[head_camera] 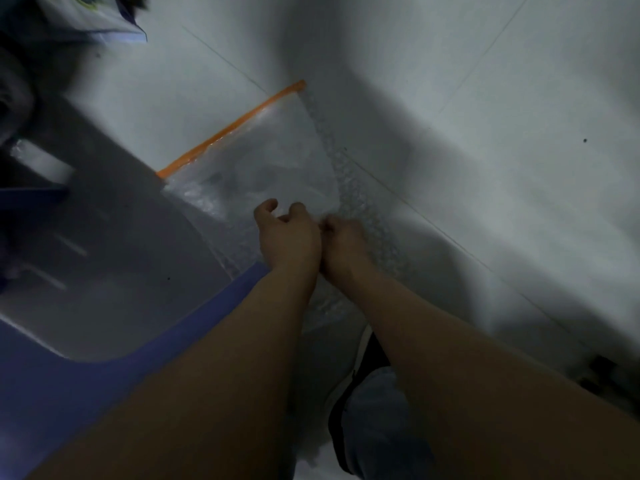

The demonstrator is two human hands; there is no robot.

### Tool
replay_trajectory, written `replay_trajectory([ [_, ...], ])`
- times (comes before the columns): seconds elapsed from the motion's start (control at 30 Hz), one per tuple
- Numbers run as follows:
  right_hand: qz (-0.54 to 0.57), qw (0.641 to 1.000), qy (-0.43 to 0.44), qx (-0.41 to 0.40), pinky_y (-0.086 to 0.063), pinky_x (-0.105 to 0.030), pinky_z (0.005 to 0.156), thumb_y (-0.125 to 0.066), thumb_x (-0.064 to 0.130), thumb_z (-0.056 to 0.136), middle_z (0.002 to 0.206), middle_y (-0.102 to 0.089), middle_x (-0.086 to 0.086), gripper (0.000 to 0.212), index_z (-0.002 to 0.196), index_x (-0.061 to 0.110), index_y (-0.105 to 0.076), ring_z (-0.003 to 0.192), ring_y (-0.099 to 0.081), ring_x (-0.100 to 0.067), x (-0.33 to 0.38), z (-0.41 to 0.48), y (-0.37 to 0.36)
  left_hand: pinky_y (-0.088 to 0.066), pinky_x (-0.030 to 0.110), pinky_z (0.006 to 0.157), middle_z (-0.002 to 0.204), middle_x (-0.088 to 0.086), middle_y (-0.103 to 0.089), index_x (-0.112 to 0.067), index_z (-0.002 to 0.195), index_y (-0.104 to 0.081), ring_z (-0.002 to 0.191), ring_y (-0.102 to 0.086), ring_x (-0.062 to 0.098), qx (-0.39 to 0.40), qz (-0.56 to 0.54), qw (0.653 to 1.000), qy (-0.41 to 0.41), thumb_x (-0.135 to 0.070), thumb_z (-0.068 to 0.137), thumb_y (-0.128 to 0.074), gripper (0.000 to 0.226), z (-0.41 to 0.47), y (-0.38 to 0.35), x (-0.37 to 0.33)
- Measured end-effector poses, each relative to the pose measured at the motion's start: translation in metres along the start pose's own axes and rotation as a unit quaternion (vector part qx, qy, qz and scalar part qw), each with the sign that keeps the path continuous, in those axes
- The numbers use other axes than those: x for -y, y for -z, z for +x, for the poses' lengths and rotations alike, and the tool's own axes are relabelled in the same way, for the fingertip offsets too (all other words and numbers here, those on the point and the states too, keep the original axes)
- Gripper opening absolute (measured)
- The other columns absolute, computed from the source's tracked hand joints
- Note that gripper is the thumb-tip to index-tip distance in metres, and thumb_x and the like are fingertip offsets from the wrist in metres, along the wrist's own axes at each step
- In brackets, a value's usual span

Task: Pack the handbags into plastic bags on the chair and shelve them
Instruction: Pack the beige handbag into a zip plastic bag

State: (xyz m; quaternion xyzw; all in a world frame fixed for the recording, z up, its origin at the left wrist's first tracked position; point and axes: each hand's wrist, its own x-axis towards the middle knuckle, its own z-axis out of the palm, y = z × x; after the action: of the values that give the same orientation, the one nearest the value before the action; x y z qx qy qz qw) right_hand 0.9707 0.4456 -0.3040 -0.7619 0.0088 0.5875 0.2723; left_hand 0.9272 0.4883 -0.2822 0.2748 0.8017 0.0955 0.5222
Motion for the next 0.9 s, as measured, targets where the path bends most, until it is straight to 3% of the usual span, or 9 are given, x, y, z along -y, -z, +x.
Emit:
replay_trajectory([
  [0.13,0.033,0.993,0.066,-0.092,-0.05,-0.023,0.056,-0.045,-0.002,0.091,0.078,-0.062,-0.006,0.024,0.076,0.013,-0.054,0.068,-0.057,-0.018,0.015,-0.004,0.012,-0.058,0.048,0.089,0.101,-0.003,-0.063,-0.03,0.125,-0.047,0.091,-0.068,0.021,0.048,-0.068,0.997,0.01,-0.039,0.099,-0.053,0.028,-0.01,-0.002,-0.007],
  [0.2,0.086,0.983,0.071,-0.144,-0.054,-0.033,0.068,-0.046,0.001,0.091,0.088,-0.067,-0.008,0.018,0.089,0.009,-0.063,0.08,-0.062,-0.025,0.028,-0.007,0.016,-0.058,0.047,0.087,0.1,-0.006,-0.064,-0.028,0.116,-0.053,0.089,-0.069,0.02,0.025,-0.064,0.996,-0.053,-0.039,0.098,-0.054,0.021,-0.016,-0.001,-0.014],
  [0.27,0.148,0.978,0.041,-0.142,-0.048,-0.028,0.068,-0.045,0.002,0.092,0.096,-0.064,-0.007,0.02,0.101,0.006,-0.063,0.086,-0.059,-0.024,0.043,-0.019,0.019,-0.056,0.04,0.087,0.096,-0.012,-0.061,-0.026,0.11,-0.056,0.088,-0.065,0.012,-0.014,-0.019,0.989,-0.147,-0.034,0.098,-0.053,0.015,-0.027,0.003,-0.025],
  [0.33,0.226,0.968,0.014,-0.111,-0.047,-0.024,0.06,-0.046,0.005,0.087,0.101,-0.067,-0.012,0.022,0.104,0.003,-0.061,0.083,-0.061,-0.026,0.058,-0.037,0.026,-0.051,0.028,0.082,0.095,-0.014,-0.058,-0.021,0.112,-0.058,0.083,-0.058,-0.002,-0.047,0.009,0.976,-0.212,-0.025,0.1,-0.052,0.014,-0.045,0.011,-0.035],
  [0.47,0.446,0.895,0.006,0.018,-0.051,-0.024,0.062,-0.04,0.032,0.098,0.065,-0.068,-0.01,0.038,0.081,0.005,-0.061,0.064,-0.066,-0.024,0.092,-0.102,0.038,-0.051,0.024,0.078,0.114,-0.005,-0.062,-0.025,0.115,-0.057,0.081,-0.06,-0.002,-0.057,0.033,0.962,-0.266,-0.028,0.097,-0.055,0.018,-0.089,0.044,-0.052],
  [0.6,0.48,0.874,0.0,0.077,-0.054,-0.038,0.086,-0.037,0.046,0.103,0.099,-0.072,-0.017,0.05,0.115,0.007,-0.066,0.092,-0.068,-0.031,0.128,-0.167,0.036,-0.046,0.024,0.081,0.119,-0.006,-0.057,-0.024,0.117,-0.055,0.079,-0.056,-0.012,-0.056,0.027,0.956,-0.286,-0.042,0.092,-0.061,0.032,-0.133,0.087,-0.093],
  [0.7,0.486,0.866,0.01,0.12,-0.058,-0.033,0.075,-0.039,0.044,0.102,0.087,-0.073,-0.011,0.047,0.105,0.007,-0.068,0.075,-0.07,-0.025,0.157,-0.214,0.028,-0.043,0.031,0.099,0.134,0.005,-0.047,-0.023,0.129,-0.05,0.111,-0.054,0.011,-0.031,0.012,0.98,-0.195,-0.064,0.088,-0.058,0.059,-0.163,0.125,-0.141],
  [0.83,0.441,0.872,0.043,0.208,-0.044,-0.042,0.102,-0.037,0.043,0.101,0.103,-0.064,-0.018,0.049,0.115,0.002,-0.06,0.101,-0.061,-0.033,0.18,-0.273,0.006,-0.048,0.053,0.099,0.139,0.017,-0.052,-0.032,0.136,-0.05,0.114,-0.058,0.037,0.077,-0.013,0.996,-0.05,-0.106,0.047,-0.041,0.115,-0.175,0.177,-0.193],
  [0.9,0.4,0.887,0.056,0.225,-0.044,-0.039,0.095,-0.041,0.036,0.098,0.102,-0.057,-0.023,0.041,0.108,0.001,-0.061,0.099,-0.056,-0.034,0.186,-0.294,-0.009,-0.05,0.055,0.096,0.133,0.018,-0.055,-0.036,0.141,-0.046,0.112,-0.059,0.041,0.122,0.076,0.987,-0.076,-0.089,0.067,-0.056,0.092,-0.183,0.206,-0.206],
])
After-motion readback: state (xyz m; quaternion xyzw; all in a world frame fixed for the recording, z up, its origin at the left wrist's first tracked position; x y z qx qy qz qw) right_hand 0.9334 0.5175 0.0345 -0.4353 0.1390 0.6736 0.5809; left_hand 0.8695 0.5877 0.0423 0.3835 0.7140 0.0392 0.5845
